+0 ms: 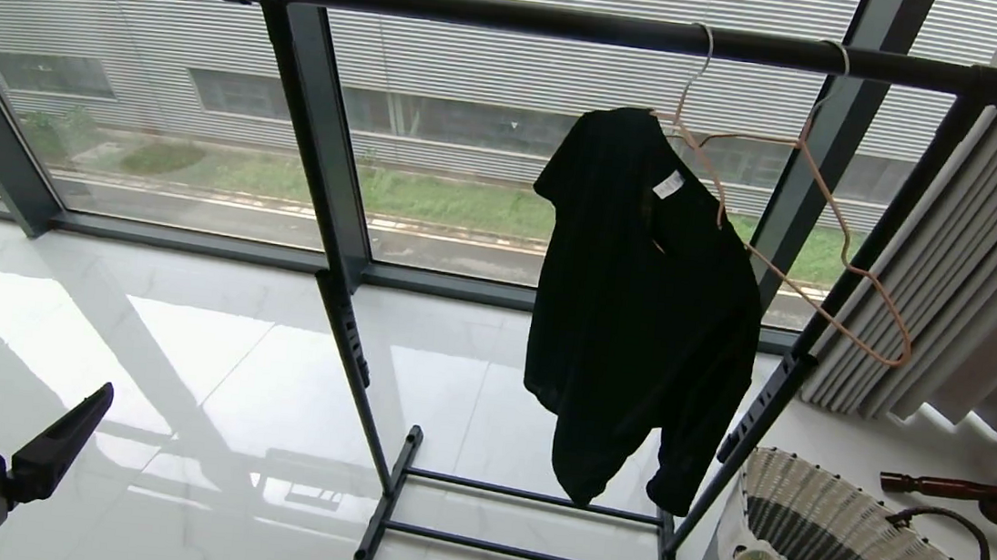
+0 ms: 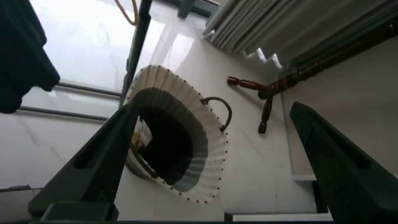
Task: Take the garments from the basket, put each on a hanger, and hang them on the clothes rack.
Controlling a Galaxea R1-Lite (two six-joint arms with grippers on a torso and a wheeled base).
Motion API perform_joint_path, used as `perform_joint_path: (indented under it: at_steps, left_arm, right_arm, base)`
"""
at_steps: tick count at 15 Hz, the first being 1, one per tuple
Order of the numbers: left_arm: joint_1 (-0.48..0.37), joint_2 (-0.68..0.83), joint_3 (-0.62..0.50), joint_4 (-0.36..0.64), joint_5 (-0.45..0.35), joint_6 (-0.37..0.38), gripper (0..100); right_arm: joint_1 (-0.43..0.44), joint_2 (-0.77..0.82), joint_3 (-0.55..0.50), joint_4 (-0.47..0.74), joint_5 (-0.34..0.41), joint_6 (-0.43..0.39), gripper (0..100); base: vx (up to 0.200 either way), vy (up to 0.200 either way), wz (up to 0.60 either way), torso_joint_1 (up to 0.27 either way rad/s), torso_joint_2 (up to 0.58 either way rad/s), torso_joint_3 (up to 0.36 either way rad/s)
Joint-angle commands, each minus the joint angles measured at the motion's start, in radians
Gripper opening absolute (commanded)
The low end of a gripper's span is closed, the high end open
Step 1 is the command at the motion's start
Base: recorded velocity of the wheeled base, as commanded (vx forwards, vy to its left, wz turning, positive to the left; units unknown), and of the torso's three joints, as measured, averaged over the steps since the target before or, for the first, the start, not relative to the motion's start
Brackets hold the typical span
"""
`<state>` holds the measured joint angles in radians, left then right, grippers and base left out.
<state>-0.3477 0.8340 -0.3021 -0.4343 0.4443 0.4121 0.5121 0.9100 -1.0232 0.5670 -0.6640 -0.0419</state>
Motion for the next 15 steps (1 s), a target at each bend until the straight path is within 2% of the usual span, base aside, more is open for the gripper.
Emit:
perform_joint_path:
  at_steps: [1,4,6,11,15]
  left_arm:
    - [0.019,-0.003,-0.003,0.0,0.001,-0.001,100]
    - [0.153,-0.006,-0.006,0.0,-0.001,-0.007,100]
    - [0.203,-0.026,0.0,0.0,-0.002,-0.018,100]
    - [0.286,-0.023,0.0,0.0,-0.001,-0.018,100]
    - [0.299,-0.024,0.005,0.0,-0.002,-0.018,100]
  right_arm:
    - [-0.03,-0.128,0.104,0.004,0.007,-0.001,100]
    - [-0.03,-0.172,0.164,0.004,0.006,0.0,100]
    - [-0.03,-0.192,0.198,0.002,0.004,-0.003,100]
    - [-0.03,-0.192,0.236,0.002,0.006,-0.006,100]
    - [-0.03,-0.189,0.261,0.001,0.007,-0.027,100]
  base:
    - [-0.2,0.0,0.0,0.007,0.0,0.002]
    - [-0.2,0.0,0.0,0.001,0.0,0.006]
    - [0.0,0.0,0.0,-0.107,0.24,0.137]
    - [0.0,0.0,0.0,-0.188,0.46,0.263]
    - [0.0,0.0,0.0,-0.19,0.48,0.284]
